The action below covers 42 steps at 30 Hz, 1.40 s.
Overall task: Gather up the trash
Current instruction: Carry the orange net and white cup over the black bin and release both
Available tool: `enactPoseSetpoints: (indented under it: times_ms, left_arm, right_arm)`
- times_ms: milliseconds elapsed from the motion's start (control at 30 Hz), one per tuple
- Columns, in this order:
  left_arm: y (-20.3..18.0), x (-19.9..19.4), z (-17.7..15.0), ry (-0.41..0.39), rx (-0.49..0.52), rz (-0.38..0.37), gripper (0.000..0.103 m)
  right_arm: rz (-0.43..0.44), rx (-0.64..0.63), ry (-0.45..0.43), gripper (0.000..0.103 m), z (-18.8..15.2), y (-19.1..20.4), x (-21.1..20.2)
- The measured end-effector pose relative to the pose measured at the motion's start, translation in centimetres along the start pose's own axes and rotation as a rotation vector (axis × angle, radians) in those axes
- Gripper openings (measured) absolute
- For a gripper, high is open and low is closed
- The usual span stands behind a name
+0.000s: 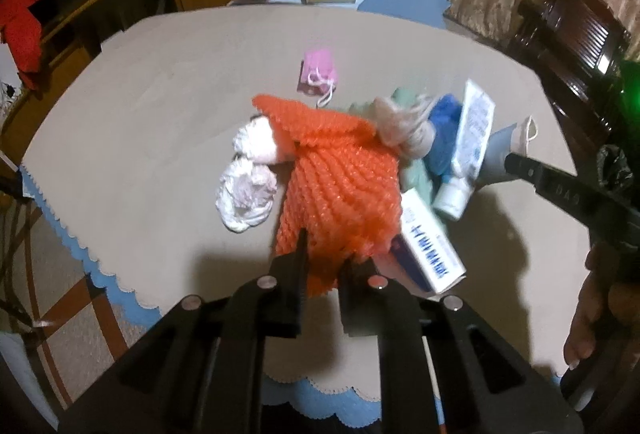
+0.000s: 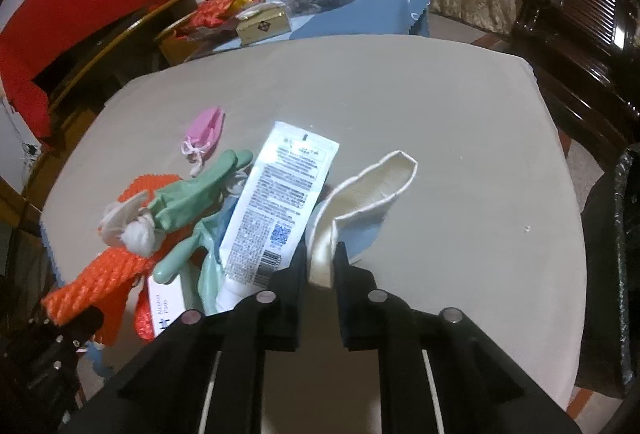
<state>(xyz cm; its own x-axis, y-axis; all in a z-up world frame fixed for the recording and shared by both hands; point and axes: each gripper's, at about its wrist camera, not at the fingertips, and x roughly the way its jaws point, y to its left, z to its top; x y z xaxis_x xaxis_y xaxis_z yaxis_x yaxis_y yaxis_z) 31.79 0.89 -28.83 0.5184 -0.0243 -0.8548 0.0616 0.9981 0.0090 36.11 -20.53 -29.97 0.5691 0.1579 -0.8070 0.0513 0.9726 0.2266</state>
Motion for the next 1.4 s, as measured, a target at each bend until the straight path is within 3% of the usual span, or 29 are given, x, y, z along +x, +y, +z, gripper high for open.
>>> enactPoseSetpoints:
  times_ms: [433, 833, 1033, 1400]
  left_arm:
    - [-0.4, -4.5, 0.2, -0.072, -0.017, -0.008, 0.011]
    - [-2.9, -9.3, 0.9, -0.154, 0.011, -0.034, 0.011]
    - [-5.7, -10.9, 1.2, -0.168, 0.045, -0.079, 0.011]
    - [-15.3, -10.3, -0.3, -0.145, 0.164, -0.152, 0.011]
  right_arm:
    - [0.042, 0.009, -0.092, 0.011, 0.3, -1.0, -6.6]
    - [0.026, 0.040, -0.148, 0.011, -0.6, -4.1, -11.2]
    - [-0.008, 0.056, -0.180, 0.011, -1.4, -6.4, -14.0]
    - [-0.117, 0.136, -0.197, 0.011, -3.5, -14.3, -18.2]
